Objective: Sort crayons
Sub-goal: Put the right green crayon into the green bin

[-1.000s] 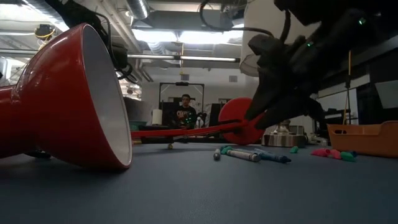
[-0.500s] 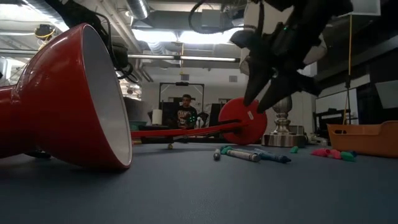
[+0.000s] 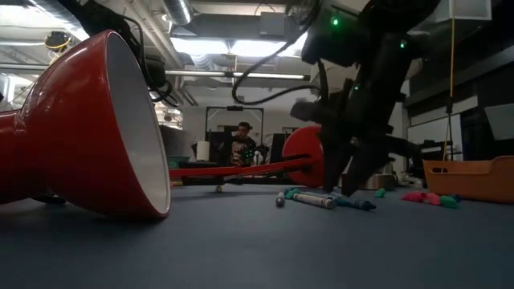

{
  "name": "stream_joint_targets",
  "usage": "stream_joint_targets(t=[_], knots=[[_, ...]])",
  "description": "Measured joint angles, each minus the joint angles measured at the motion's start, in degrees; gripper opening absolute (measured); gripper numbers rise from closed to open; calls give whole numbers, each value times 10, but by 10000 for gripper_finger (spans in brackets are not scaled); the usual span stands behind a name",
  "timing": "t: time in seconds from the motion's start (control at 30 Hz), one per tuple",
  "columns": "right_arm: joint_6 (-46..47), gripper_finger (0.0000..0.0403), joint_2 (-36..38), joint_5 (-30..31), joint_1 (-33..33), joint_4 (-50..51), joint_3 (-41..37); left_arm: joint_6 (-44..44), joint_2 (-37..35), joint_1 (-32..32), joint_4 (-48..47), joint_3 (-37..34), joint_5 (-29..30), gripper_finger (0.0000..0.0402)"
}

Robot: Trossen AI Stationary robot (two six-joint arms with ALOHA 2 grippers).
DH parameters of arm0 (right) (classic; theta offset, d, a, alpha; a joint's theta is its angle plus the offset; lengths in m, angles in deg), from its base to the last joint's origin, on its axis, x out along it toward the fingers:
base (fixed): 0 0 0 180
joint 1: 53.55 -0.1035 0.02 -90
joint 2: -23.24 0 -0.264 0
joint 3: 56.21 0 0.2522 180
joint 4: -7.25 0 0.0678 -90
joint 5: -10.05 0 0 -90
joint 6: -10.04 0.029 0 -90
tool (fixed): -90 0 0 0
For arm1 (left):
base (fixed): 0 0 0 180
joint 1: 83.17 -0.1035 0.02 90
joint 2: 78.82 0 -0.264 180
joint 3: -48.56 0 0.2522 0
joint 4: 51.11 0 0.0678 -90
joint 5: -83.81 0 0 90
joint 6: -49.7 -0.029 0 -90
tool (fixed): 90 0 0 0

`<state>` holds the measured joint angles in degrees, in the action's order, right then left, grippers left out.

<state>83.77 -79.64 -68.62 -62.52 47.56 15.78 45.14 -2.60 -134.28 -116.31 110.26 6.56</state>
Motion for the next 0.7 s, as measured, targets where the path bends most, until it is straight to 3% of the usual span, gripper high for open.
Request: stream_joint_targets(t=[0.37,0.7], knots=[[0,135,-19,1,0,3,3,0,0,0,2,0,-3,112],[0,36,-20,2,0,12,1,0,0,0,2,0,-3,112]])
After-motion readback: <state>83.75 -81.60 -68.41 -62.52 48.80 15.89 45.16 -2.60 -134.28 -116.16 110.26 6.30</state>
